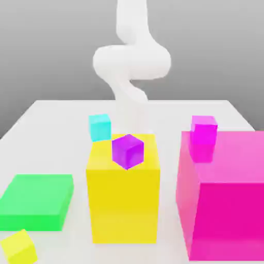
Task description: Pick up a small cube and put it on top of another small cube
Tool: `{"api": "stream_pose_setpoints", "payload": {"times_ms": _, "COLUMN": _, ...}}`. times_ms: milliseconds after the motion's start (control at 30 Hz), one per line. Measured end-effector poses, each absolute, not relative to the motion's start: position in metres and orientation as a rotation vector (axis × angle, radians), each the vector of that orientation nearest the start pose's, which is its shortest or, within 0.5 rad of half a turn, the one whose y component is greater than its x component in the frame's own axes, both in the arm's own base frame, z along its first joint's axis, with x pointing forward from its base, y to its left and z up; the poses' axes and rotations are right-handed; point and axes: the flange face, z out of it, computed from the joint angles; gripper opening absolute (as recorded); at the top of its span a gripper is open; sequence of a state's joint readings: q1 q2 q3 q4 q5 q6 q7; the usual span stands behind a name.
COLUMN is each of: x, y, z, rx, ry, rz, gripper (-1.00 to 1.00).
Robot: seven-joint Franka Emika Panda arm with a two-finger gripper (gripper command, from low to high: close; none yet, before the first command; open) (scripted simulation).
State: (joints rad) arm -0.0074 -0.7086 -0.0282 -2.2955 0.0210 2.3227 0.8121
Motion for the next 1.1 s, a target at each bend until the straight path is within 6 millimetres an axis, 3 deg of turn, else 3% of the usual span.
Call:
{"api": "stream_pose_setpoints", "payload": {"times_ms": 267, "x": 0.465, "y": -0.077, "z": 0.572, "rx": -2.398, "ry": 1.396, "rz": -0.637, "gripper": 0.0}}
{"api": "stream_pose_setpoints", "payload": {"times_ms": 533, "x": 0.51, "y": -0.14, "z": 0.443, "rx": -2.329, "ry": 1.703, "rz": -0.38, "gripper": 0.0}}
{"api": "stream_pose_setpoints", "payload": {"times_ms": 767, "x": 0.512, "y": -0.199, "z": 0.322, "rx": -2.243, "ry": 1.992, "rz": -0.182, "gripper": 0.0}}
{"api": "stream_pose_setpoints", "payload": {"times_ms": 967, "x": 0.489, "y": -0.243, "z": 0.222, "rx": -2.167, "ry": 2.236, "rz": -0.031, "gripper": 0.0}}
{"api": "stream_pose_setpoints", "payload": {"times_ms": 1100, "x": 0.482, "y": -0.253, "z": 0.16, "rx": -2.152, "ry": 2.288, "rz": -0.004, "gripper": 0.0}}
